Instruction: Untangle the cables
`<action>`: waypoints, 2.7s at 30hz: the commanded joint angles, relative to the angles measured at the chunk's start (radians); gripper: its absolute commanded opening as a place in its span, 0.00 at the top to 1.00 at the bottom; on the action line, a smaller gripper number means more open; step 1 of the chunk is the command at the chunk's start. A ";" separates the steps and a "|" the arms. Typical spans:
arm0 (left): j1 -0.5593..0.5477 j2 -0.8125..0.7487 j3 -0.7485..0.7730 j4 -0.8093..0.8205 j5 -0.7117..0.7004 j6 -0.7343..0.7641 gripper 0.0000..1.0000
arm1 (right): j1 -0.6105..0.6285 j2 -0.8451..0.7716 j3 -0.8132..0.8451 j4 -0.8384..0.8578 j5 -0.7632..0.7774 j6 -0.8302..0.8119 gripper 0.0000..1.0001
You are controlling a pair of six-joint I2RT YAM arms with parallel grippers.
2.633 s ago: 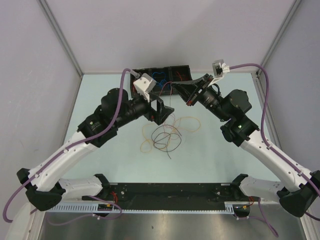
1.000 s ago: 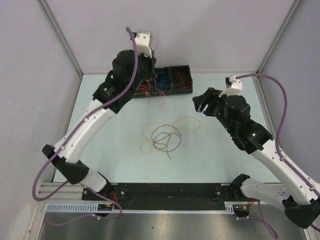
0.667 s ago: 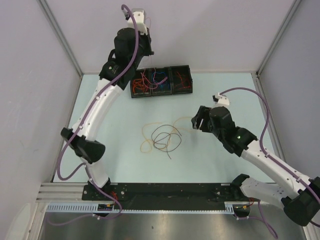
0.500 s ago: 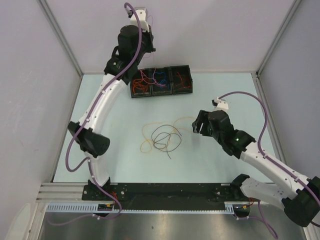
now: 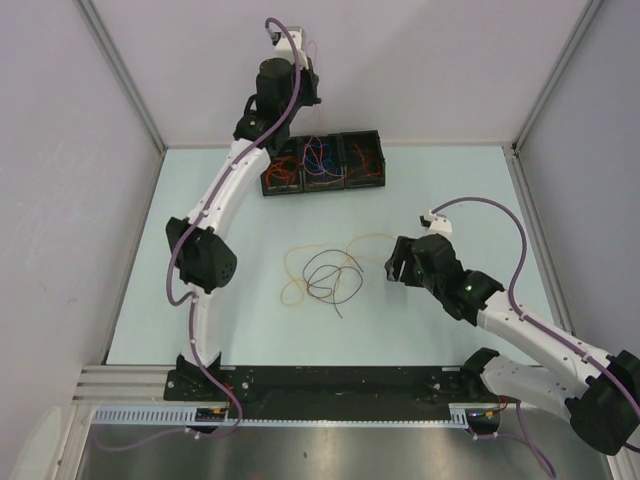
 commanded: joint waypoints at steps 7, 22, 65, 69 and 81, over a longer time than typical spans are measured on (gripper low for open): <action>0.022 0.092 0.066 0.208 0.087 -0.093 1.00 | 0.006 -0.019 -0.056 0.083 0.000 0.006 0.30; 0.108 0.223 0.043 0.330 0.131 -0.174 1.00 | 0.006 -0.088 -0.191 0.268 -0.109 -0.030 0.29; 0.091 0.398 -0.132 0.289 0.238 -0.346 1.00 | -0.160 -0.051 -0.303 0.504 -0.433 -0.019 0.28; 0.091 0.440 -0.079 0.223 0.254 -0.375 1.00 | -0.165 -0.047 -0.303 0.506 -0.439 -0.017 0.28; 0.106 0.448 -0.040 0.152 0.321 -0.438 0.59 | -0.169 -0.042 -0.303 0.511 -0.448 -0.017 0.28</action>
